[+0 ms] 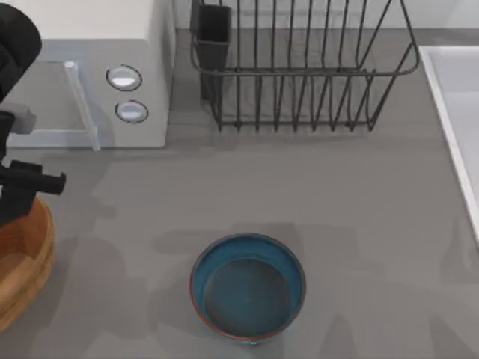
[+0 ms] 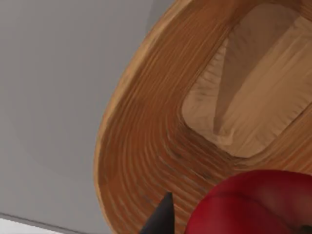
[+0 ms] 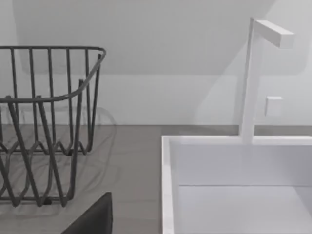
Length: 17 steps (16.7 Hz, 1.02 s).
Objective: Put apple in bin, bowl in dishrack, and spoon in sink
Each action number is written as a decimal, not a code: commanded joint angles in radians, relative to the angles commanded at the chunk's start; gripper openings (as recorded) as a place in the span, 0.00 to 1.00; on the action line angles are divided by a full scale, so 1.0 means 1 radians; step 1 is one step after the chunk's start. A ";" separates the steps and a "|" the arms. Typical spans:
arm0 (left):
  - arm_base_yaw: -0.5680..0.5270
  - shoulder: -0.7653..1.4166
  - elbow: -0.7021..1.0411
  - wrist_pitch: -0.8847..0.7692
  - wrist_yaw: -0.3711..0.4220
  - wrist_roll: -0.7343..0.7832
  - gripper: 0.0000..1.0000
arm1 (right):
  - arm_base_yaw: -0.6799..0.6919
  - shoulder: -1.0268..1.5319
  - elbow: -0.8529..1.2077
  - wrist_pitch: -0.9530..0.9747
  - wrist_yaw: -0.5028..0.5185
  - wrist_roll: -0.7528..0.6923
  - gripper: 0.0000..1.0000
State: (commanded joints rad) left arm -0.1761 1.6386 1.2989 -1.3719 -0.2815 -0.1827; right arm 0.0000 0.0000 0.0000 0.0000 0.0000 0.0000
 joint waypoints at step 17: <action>0.039 -0.005 -0.178 0.180 -0.006 0.037 0.53 | 0.000 0.000 0.000 0.000 0.000 0.000 1.00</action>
State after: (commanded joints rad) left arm -0.1374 1.6339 1.1207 -1.1920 -0.2876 -0.1459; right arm 0.0000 0.0000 0.0000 0.0000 0.0000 0.0000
